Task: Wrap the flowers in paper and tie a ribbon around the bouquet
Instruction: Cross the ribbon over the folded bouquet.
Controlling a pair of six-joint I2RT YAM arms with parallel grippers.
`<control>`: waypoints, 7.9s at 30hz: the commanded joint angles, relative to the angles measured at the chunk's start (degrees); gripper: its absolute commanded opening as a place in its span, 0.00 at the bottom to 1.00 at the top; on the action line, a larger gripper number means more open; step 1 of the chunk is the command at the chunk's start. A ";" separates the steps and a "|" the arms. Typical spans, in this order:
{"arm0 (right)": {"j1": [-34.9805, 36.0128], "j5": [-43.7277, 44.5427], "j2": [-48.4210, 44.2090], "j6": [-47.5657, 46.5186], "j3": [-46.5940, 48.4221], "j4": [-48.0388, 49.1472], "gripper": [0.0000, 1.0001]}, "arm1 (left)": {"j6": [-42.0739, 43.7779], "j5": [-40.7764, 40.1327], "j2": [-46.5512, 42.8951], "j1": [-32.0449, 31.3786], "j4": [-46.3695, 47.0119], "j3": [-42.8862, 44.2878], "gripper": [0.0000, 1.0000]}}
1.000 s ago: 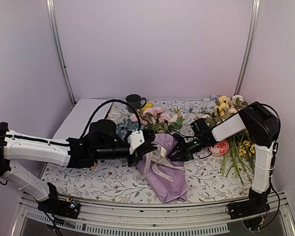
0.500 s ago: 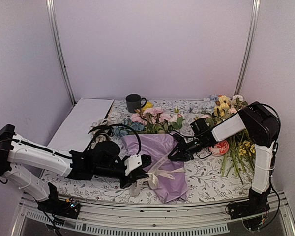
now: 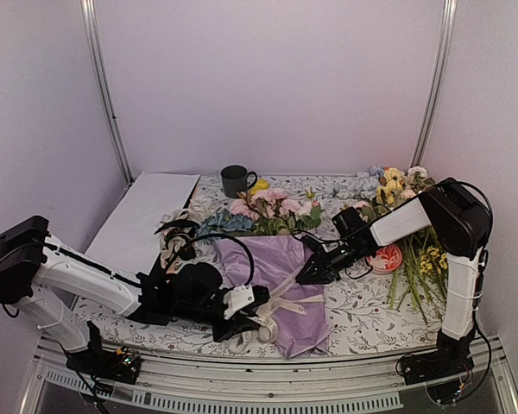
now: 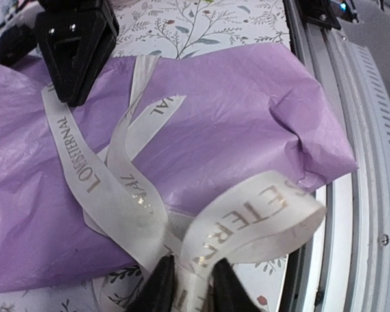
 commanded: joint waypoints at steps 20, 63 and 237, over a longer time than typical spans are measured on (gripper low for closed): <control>1.38 3.39 -0.91 -3.45 1.83 -5.07 0.23 | -6.18 -1.37 1.28 3.92 -25.51 19.02 0.29; 1.48 4.76 0.59 -3.54 0.52 -5.05 0.23 | -0.73 -8.49 -3.35 6.67 -23.38 17.83 0.00; 1.48 4.96 2.24 -3.13 -1.39 -4.61 0.21 | 15.98 -24.95 17.41 10.78 -18.02 23.99 0.46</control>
